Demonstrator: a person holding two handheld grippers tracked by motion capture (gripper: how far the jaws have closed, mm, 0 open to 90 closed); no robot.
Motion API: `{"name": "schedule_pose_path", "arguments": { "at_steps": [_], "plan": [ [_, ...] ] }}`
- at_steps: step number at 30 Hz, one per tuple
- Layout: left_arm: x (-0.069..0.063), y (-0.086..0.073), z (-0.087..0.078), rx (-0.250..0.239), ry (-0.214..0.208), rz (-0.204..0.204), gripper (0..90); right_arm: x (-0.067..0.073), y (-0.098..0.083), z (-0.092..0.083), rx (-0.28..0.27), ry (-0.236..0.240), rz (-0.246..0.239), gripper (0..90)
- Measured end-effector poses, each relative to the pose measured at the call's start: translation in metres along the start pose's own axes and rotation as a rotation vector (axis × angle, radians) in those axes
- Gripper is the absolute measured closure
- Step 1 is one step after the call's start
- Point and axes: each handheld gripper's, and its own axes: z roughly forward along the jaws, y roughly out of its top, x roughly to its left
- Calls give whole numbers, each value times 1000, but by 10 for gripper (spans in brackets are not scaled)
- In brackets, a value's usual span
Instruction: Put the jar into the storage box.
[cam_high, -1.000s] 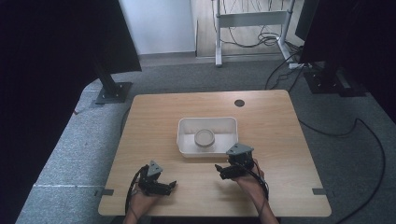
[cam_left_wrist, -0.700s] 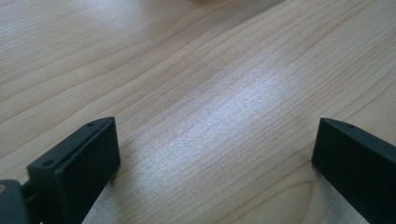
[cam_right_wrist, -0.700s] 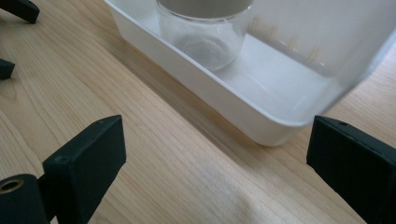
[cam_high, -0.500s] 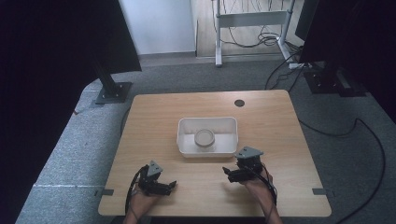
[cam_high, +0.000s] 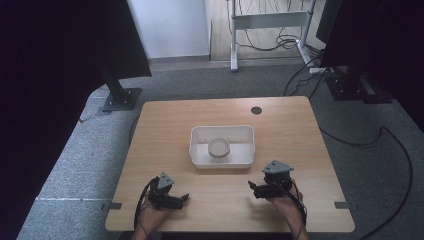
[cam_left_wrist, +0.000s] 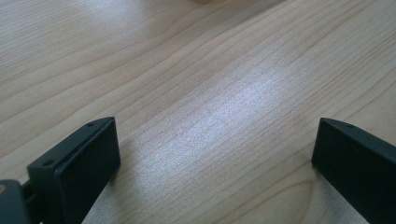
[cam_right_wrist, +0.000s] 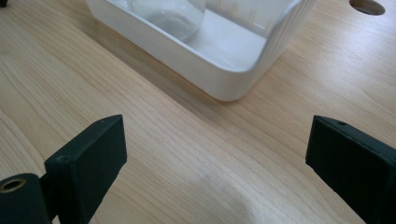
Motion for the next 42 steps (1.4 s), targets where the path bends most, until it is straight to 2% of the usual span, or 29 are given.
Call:
{"name": "schedule_pose_path", "arguments": {
  "at_steps": [8,23,42],
  "plan": [
    [0,0,0,0,0,0,6,-6,-13,-10,6,-13,12,49],
    [0,0,0,0,2,-2,6,-16,-41,-24,11,-48,63,49],
    [0,0,0,0,2,-2,6,-23,-75,-37,25,-92,122,49]
  ]
}}
